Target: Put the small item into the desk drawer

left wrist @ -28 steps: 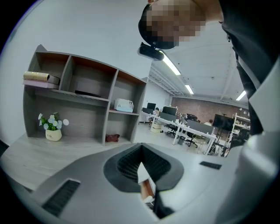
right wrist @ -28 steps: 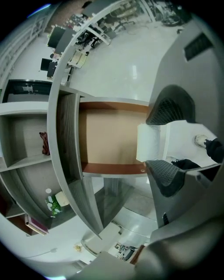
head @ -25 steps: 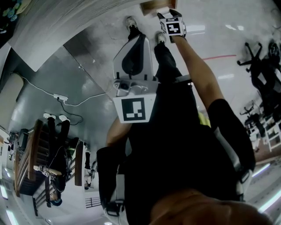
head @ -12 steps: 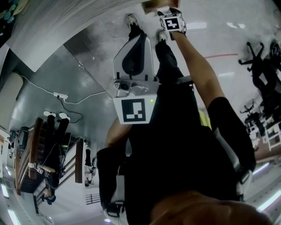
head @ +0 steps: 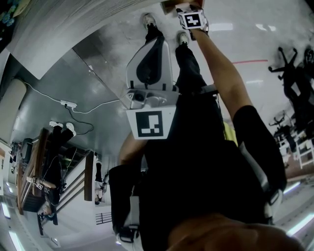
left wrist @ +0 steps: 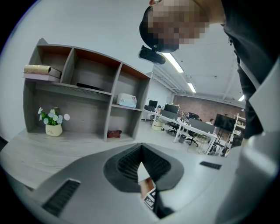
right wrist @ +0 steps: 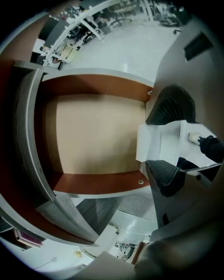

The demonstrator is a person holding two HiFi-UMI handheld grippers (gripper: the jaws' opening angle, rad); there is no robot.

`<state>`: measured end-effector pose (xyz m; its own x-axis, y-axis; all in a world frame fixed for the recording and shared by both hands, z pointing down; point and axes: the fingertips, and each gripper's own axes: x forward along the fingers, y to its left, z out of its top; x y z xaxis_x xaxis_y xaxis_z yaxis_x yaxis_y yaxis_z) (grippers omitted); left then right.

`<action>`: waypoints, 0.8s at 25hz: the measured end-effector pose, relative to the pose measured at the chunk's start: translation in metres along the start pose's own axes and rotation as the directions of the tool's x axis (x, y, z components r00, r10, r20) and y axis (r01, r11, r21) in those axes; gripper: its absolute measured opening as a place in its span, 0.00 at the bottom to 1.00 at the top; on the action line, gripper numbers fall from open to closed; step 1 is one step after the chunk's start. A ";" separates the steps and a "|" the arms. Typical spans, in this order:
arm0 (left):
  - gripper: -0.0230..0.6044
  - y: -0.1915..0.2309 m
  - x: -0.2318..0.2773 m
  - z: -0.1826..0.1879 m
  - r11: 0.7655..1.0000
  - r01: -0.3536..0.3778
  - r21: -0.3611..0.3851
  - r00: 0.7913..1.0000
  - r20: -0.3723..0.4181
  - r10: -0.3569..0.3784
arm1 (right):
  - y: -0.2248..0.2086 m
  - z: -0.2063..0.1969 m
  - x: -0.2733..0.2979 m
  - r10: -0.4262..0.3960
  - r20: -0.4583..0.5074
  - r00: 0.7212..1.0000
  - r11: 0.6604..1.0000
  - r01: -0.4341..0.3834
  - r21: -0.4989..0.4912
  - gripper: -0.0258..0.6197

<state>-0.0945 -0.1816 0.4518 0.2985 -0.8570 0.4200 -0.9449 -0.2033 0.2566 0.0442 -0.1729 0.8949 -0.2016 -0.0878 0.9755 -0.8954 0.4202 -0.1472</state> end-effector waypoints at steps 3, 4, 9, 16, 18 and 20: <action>0.03 0.002 0.001 -0.001 1.000 -0.005 -0.001 1.000 0.000 0.005 | -0.001 -0.002 0.006 -0.007 -0.032 0.999 1.000 0.007 0.002 0.43; 0.03 0.003 0.001 -0.002 1.000 -0.006 -0.001 1.000 -0.002 0.006 | -0.003 -0.005 0.007 -0.010 -0.046 0.999 1.000 0.010 0.004 0.43; 0.03 0.005 0.005 -0.007 1.000 -0.010 -0.003 1.000 -0.006 0.010 | -0.008 0.000 0.014 -0.031 -0.050 0.998 0.999 0.031 -0.006 0.43; 0.03 0.004 0.008 -0.009 1.000 -0.009 -0.002 1.000 -0.016 0.009 | -0.004 -0.001 0.018 -0.015 -0.092 0.996 1.000 0.014 -0.008 0.43; 0.03 0.001 0.005 -0.011 1.000 -0.011 -0.001 1.000 -0.016 0.011 | -0.005 -0.002 0.017 -0.023 -0.081 0.996 1.000 0.022 -0.013 0.43; 0.03 -0.002 0.002 -0.013 1.000 -0.012 0.000 1.000 -0.013 0.012 | -0.006 -0.003 0.017 -0.029 -0.071 0.997 0.999 0.028 -0.017 0.43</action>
<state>-0.0907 -0.1769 0.4636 0.2890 -0.8531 0.4344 -0.9483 -0.1930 0.2518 0.0476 -0.1744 0.9125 -0.1470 -0.0353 0.9885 -0.8939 0.4325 -0.1175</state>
